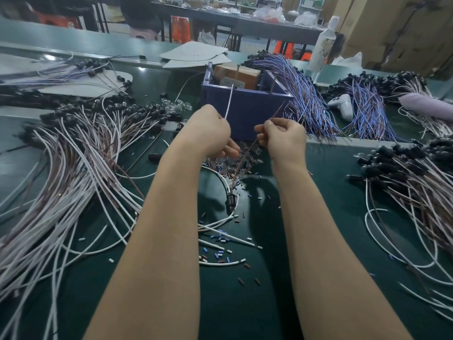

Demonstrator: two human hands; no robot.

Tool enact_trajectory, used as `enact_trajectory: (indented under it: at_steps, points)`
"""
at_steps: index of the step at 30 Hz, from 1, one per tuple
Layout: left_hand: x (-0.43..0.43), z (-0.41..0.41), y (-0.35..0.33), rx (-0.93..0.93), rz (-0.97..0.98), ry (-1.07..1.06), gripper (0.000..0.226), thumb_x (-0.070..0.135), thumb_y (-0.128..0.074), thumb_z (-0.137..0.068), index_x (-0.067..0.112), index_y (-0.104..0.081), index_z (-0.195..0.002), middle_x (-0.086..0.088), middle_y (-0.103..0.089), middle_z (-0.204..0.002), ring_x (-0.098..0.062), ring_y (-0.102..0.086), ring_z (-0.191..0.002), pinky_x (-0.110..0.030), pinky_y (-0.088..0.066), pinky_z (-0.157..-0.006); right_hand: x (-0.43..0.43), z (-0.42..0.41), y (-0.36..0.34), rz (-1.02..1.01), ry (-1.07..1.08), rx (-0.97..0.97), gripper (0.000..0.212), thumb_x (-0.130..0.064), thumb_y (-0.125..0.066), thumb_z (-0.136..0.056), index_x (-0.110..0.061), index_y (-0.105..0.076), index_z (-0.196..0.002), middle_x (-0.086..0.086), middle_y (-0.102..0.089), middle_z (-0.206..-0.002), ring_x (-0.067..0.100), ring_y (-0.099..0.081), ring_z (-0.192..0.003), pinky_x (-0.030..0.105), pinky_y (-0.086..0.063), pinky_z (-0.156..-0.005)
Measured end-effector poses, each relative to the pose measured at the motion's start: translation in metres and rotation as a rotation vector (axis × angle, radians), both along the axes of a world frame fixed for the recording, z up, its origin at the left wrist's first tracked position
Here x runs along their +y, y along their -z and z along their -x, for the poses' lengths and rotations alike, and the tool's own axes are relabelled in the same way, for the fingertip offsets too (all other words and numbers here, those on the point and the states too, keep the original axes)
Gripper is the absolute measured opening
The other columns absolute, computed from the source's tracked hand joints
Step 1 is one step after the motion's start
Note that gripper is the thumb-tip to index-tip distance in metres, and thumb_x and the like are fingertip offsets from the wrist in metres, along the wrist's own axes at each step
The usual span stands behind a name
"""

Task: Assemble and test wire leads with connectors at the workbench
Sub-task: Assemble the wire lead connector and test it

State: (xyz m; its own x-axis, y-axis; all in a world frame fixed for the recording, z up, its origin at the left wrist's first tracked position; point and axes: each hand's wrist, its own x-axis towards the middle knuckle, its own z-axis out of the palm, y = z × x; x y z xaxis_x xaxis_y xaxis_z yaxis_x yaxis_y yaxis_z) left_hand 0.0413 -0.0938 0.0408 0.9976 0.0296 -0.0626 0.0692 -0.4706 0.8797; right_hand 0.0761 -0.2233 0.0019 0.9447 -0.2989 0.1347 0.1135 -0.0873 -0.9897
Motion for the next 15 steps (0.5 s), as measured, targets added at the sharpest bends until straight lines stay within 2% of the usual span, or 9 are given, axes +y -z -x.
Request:
enact_trajectory:
  at_steps: [2, 5, 7, 12, 15]
  points:
    - [0.0005, -0.0005, 0.0008, -0.001, -0.003, 0.001, 0.019, 0.012, -0.027, -0.102, 0.004, -0.044, -0.096, -0.014, -0.072, -0.075, -0.014, -0.063, -0.052, -0.019, -0.048, -0.048, -0.0007, 0.0003, 0.0, 0.041, 0.026, -0.018, 0.007, -0.013, -0.049, -0.097, -0.012, -0.055, -0.093, 0.0, -0.068, -0.071, 0.007, -0.05, -0.051, 0.022, -0.042, -0.054]
    - [0.0009, -0.0006, 0.001, -0.005, -0.017, 0.003, 0.021, 0.013, -0.028, -0.102, 0.007, -0.043, -0.088, -0.013, -0.072, -0.075, -0.014, -0.064, -0.053, -0.018, -0.048, -0.047, -0.0017, 0.001, -0.0002, -0.015, 0.006, 0.026, 0.015, -0.018, -0.044, -0.1, -0.021, -0.045, -0.085, 0.005, -0.068, -0.068, 0.005, -0.045, -0.039, 0.02, -0.037, -0.044]
    - [0.0007, 0.0, 0.0008, -0.01, -0.03, 0.009, 0.025, 0.012, -0.028, -0.102, 0.008, -0.043, -0.083, -0.013, -0.073, -0.075, -0.016, -0.066, -0.057, -0.019, -0.049, -0.049, -0.0007, 0.0018, -0.0006, -0.05, -0.028, 0.058, 0.015, -0.015, -0.042, -0.101, -0.02, -0.044, -0.086, 0.008, -0.065, -0.067, 0.005, -0.048, -0.039, 0.018, -0.04, -0.043]
    - [-0.0003, 0.0006, 0.0, -0.013, -0.031, 0.006, 0.025, 0.013, -0.028, -0.102, 0.005, -0.045, -0.085, -0.016, -0.073, -0.077, -0.026, -0.071, -0.072, -0.023, -0.049, -0.052, 0.0028, 0.0008, -0.0005, -0.093, -0.06, 0.042, 0.007, 0.002, -0.044, -0.096, -0.004, -0.048, -0.099, 0.008, -0.063, -0.073, 0.01, -0.056, -0.054, 0.018, -0.049, -0.053]
    - [-0.0007, -0.0005, 0.0007, -0.009, -0.025, 0.005, 0.021, 0.012, -0.028, -0.102, 0.001, -0.045, -0.097, -0.016, -0.073, -0.077, -0.026, -0.072, -0.074, -0.024, -0.051, -0.054, 0.0013, 0.0009, 0.0021, -0.011, -0.039, 0.029, 0.011, -0.007, -0.047, -0.097, -0.014, -0.05, -0.088, 0.008, -0.067, -0.074, 0.009, -0.054, -0.048, 0.021, -0.047, -0.051]
